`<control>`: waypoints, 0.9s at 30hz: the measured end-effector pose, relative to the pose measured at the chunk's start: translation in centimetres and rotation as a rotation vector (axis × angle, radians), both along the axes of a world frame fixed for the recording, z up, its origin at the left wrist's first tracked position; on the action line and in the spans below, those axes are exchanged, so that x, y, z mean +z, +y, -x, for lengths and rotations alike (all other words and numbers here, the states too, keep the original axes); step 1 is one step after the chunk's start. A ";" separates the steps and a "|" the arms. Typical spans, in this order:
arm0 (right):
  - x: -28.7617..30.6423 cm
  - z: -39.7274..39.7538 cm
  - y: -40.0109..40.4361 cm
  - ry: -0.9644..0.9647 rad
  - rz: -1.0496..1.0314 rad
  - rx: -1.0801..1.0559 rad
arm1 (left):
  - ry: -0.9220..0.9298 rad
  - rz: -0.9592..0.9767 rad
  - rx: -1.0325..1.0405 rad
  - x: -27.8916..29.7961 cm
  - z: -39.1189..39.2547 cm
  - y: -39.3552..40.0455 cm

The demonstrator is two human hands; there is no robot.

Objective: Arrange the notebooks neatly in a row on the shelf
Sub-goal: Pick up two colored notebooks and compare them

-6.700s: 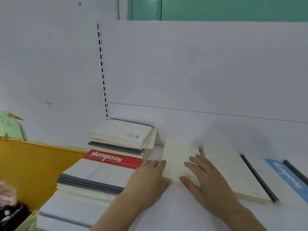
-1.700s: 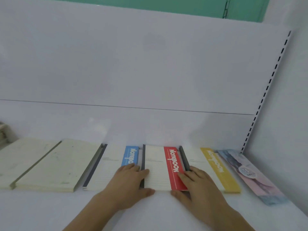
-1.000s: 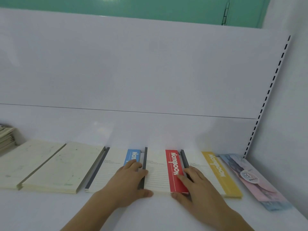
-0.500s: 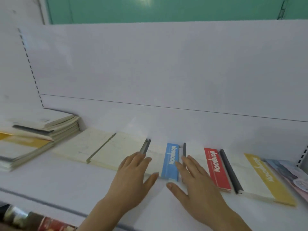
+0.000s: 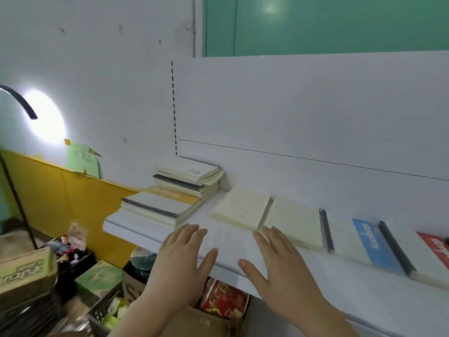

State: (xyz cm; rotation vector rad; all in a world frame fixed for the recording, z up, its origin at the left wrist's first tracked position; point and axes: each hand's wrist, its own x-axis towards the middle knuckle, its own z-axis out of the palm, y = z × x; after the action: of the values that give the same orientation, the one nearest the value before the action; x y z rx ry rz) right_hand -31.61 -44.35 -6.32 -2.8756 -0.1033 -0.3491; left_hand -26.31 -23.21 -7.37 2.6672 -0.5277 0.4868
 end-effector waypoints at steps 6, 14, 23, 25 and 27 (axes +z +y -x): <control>-0.1 -4.8 8.3 0.019 0.006 0.094 | 0.057 0.043 0.067 -0.5 -3.4 8.0; -0.6 -14.9 13.5 0.001 -0.017 0.166 | 0.070 0.020 0.116 -1.5 -11.6 12.5; -2.1 -22.0 16.6 0.082 0.089 0.152 | 0.027 -0.128 0.128 -3.4 -19.5 14.3; -2.0 -22.1 17.0 0.081 0.122 0.159 | 0.011 -0.174 0.102 -4.1 -20.5 15.0; -1.5 -22.0 17.3 0.044 0.091 0.136 | -0.064 -0.192 0.065 -4.2 -21.3 15.8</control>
State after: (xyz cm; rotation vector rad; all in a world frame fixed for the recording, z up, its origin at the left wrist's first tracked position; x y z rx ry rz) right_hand -9.56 -27.02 -7.82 -2.9437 -0.3126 -0.2612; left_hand -5.05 -7.44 -11.60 2.8678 -0.5318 0.5685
